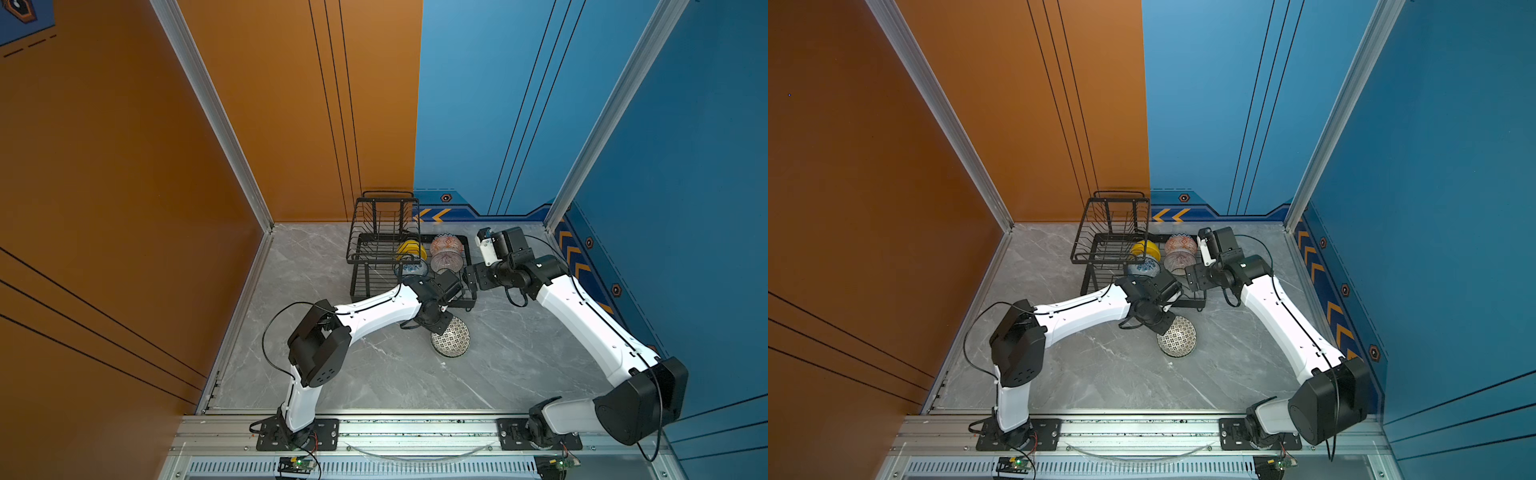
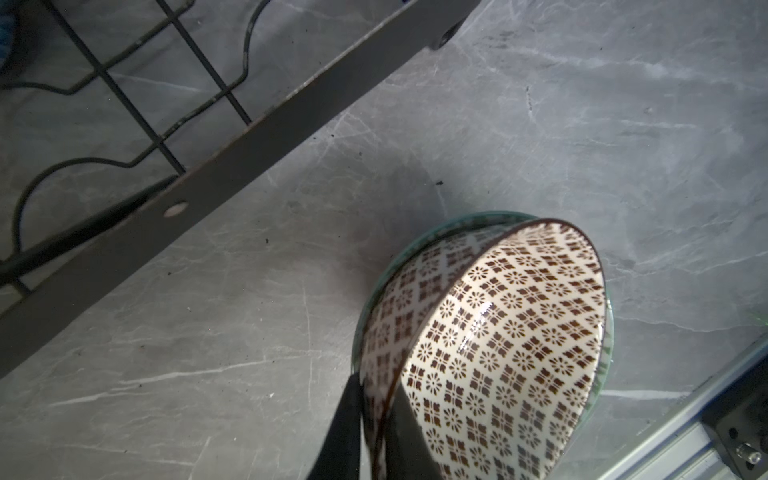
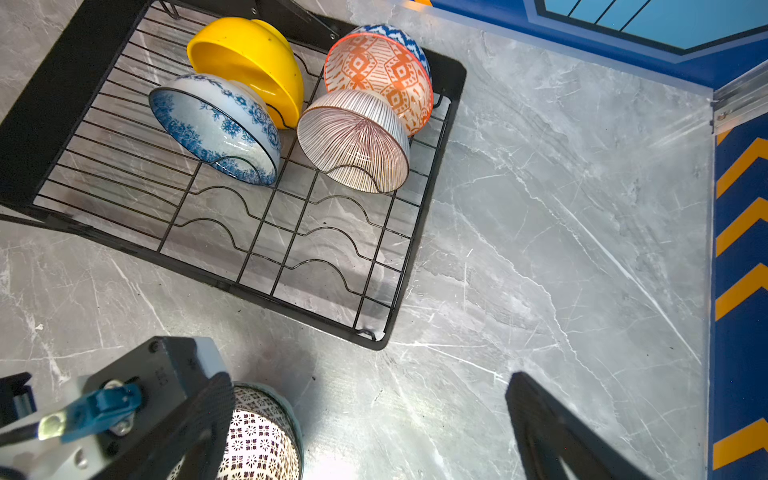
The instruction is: Load the bowls into the dish rack
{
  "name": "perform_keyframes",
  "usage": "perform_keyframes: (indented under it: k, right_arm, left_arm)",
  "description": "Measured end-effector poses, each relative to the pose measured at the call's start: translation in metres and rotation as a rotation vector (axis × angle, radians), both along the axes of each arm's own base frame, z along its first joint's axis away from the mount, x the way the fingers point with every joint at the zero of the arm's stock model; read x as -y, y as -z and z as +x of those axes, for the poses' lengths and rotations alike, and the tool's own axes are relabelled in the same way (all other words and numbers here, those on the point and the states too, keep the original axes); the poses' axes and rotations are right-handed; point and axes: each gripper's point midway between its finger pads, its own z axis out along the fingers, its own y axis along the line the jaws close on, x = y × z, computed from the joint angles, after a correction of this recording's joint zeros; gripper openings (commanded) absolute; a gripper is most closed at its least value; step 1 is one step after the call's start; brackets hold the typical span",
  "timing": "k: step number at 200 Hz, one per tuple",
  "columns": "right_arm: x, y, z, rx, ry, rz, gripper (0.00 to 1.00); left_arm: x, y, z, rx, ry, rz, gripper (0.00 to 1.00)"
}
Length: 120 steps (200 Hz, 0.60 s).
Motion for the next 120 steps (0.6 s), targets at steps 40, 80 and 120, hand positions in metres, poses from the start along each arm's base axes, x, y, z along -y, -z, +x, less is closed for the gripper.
perform_keyframes:
  k: [40, 80, 120]
  right_arm:
    - [0.0008, 0.0, 0.0003, 0.0, 0.002, 0.0, 1.0]
    - [0.0019, 0.0, 0.0007, 0.0, 0.005, 0.001, 1.0]
    - [0.0015, 0.0, 0.0005, -0.001, 0.004, 0.003, 1.0]
  left_arm:
    - [-0.002, 0.0019, -0.0014, -0.007, 0.0, 0.01, 0.06]
    - [-0.0027, 0.0021, -0.002, -0.01, 0.0, 0.014, 0.0]
    - [-0.0038, 0.0018, -0.0001, -0.009, -0.004, 0.013, 0.0]
